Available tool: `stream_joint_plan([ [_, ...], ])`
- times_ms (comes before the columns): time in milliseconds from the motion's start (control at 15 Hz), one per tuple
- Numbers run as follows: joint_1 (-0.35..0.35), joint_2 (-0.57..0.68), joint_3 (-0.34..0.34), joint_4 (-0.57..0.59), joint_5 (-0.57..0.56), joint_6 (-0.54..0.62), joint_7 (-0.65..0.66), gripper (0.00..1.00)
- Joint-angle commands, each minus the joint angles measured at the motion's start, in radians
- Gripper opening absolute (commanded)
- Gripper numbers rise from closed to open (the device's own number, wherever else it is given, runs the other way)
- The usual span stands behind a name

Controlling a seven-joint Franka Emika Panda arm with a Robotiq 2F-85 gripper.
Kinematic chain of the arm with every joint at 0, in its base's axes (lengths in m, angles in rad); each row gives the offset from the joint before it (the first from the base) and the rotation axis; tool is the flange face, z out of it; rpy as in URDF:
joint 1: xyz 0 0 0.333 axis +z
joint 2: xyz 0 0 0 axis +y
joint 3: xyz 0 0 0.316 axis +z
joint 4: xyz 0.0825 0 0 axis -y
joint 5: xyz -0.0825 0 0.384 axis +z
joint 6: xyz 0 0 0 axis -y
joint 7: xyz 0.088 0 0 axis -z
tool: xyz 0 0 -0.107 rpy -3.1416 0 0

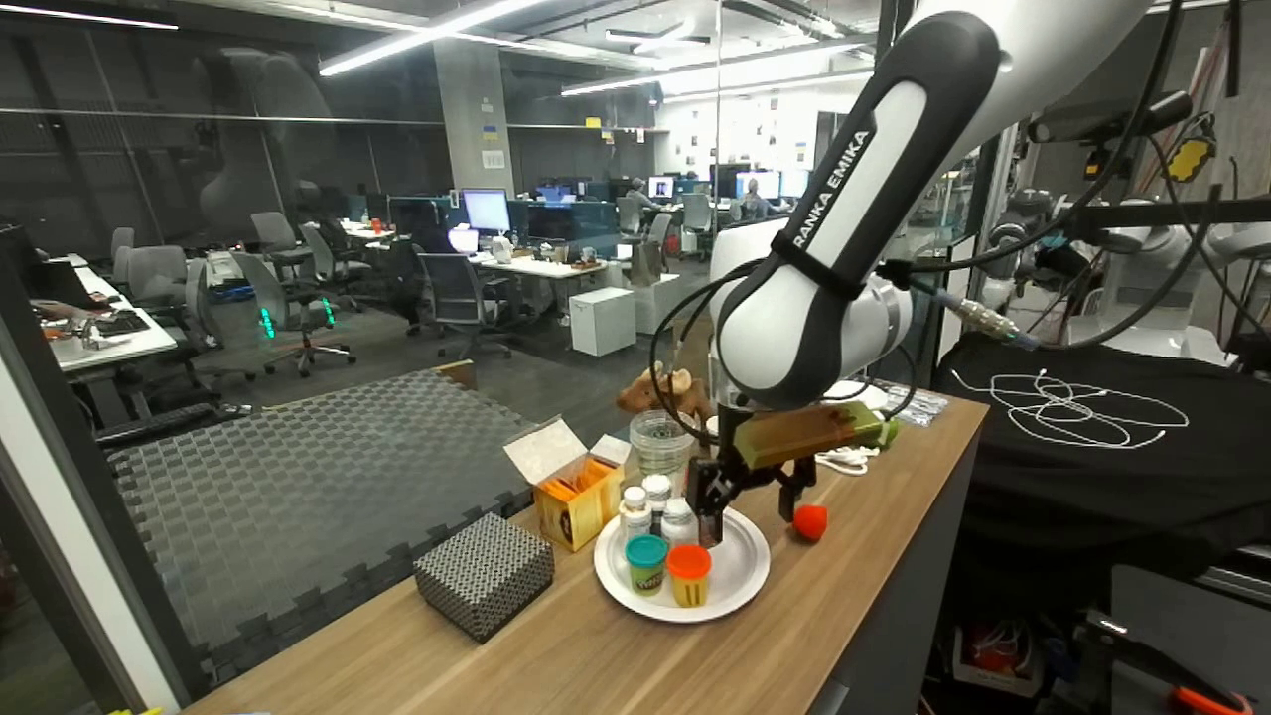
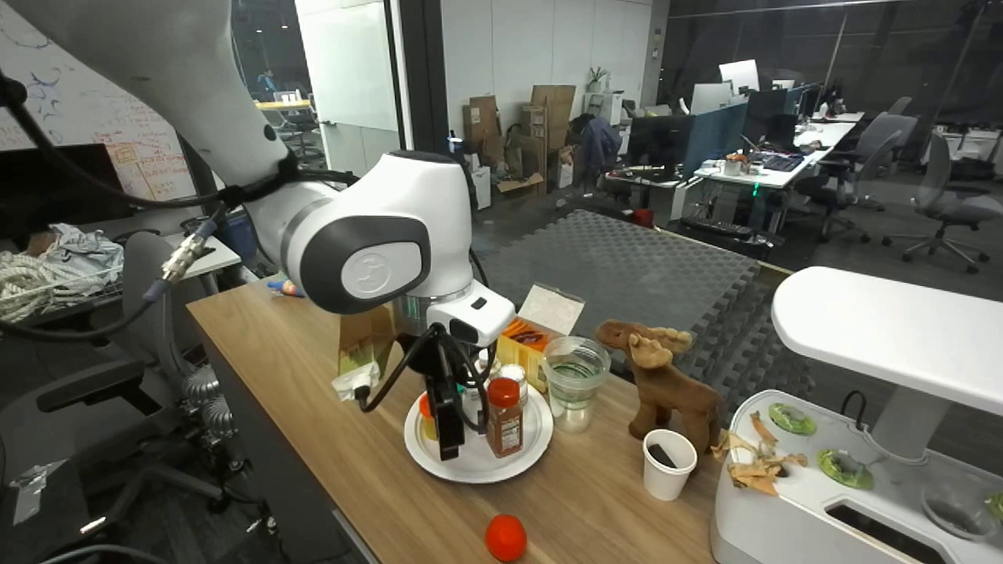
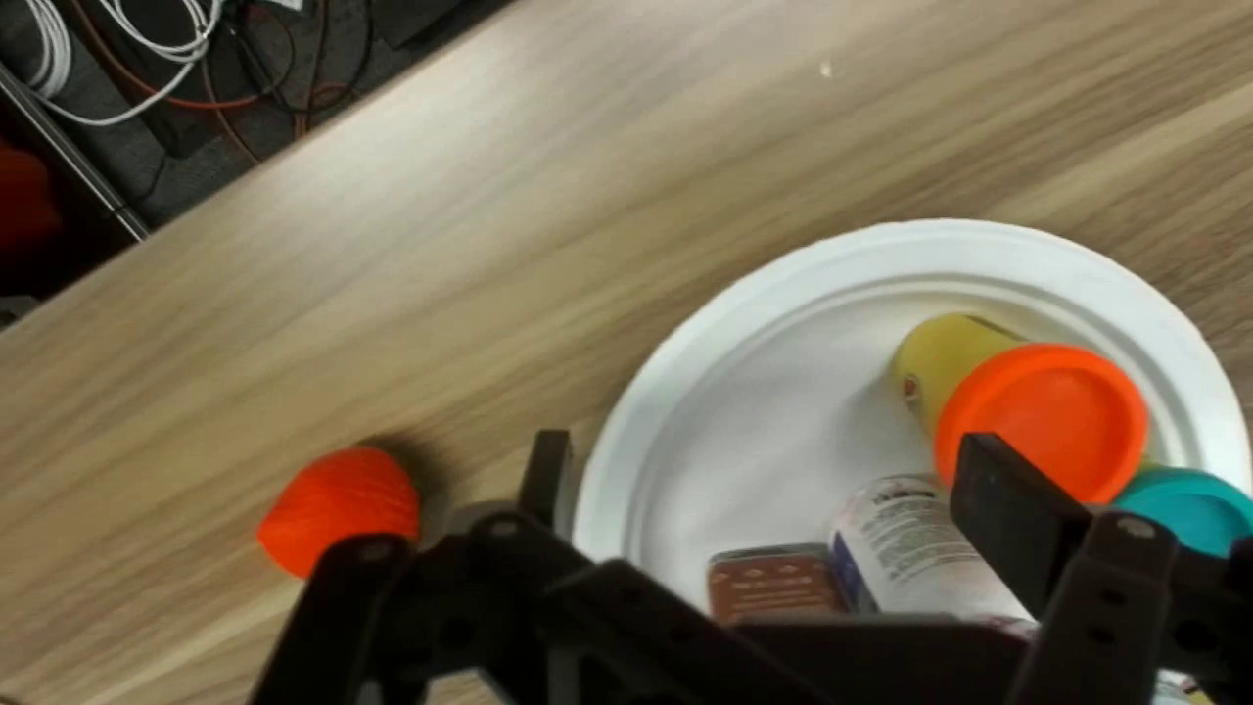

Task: Put the left clear cup in the clear cup near the moose, then put the bottles and orange plushie surrounding the white plate on the white plate

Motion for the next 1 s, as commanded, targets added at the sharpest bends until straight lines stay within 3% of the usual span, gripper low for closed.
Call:
stream_joint_plan([
  [0,-0.018,-0.103,-0.038,-0.136,-0.01,0.064,0.023,1.0],
  [400,-0.092,-0.033,-0.046,-0.1,0.09,0.075,0.083,1.0],
  [933,-0.097,0.055,-0.081,-0.028,0.149,0.07,0.265,1.0],
])
